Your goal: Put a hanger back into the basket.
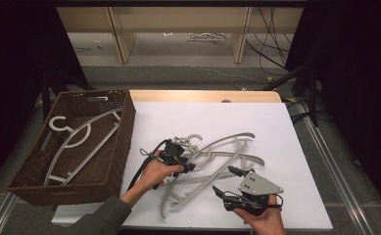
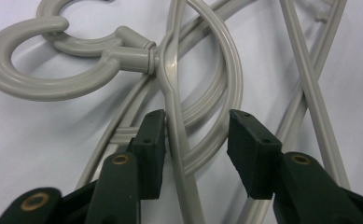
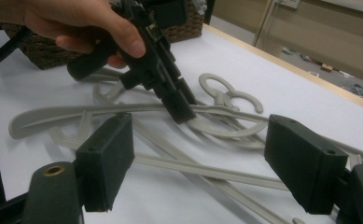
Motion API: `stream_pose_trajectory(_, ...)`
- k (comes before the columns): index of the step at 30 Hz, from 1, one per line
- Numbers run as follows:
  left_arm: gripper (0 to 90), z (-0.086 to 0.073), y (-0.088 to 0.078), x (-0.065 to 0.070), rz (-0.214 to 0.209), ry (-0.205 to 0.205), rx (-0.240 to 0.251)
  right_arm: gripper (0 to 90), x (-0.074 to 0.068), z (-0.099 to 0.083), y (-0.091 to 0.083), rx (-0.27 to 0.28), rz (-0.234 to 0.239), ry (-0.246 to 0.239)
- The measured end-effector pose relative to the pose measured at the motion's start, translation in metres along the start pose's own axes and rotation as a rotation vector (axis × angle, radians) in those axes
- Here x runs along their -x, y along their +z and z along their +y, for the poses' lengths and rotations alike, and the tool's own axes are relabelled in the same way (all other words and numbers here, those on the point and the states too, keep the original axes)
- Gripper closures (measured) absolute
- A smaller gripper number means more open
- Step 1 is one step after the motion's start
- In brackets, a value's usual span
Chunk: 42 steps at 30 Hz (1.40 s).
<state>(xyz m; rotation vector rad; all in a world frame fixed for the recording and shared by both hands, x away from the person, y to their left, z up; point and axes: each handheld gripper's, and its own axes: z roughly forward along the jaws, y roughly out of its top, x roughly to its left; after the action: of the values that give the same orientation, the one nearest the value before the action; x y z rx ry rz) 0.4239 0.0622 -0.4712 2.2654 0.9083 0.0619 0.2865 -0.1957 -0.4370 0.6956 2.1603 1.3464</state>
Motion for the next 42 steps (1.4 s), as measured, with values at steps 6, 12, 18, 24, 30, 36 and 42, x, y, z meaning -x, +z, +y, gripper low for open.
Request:
stream_pose_trajectory(6,51.9,0.001,0.001,-0.003,-0.021,-0.067,0.049,25.2,-0.001,0.000,0.002,-0.003,0.003,-0.011)
stream_pose_trajectory(12,58.5,0.004,0.000,-0.006,-0.008,-0.051,0.025,25.3,-0.004,0.000,0.004,-0.019,0.018,-0.033)
stream_pose_trajectory(18,64.6,0.007,0.007,-0.003,0.095,-0.004,0.047,25.5,-0.007,0.000,0.006,-0.033,0.025,-0.054)
stream_pose_trajectory(24,67.1,0.010,0.014,0.002,0.095,0.017,0.055,25.5,-0.009,0.000,0.006,-0.049,0.040,-0.071)
stream_pose_trajectory(30,77.3,0.011,0.016,0.008,0.087,0.056,0.054,25.6,-0.010,0.000,0.007,-0.050,0.039,-0.077)
stream_pose_trajectory(36,82.0,0.010,0.009,0.006,0.108,0.110,0.028,25.6,-0.009,0.000,0.007,-0.047,0.039,-0.077)
stream_pose_trajectory(42,82.7,0.007,-0.001,0.009,0.112,0.138,0.011,25.5,-0.009,0.000,0.007,-0.041,0.037,-0.075)
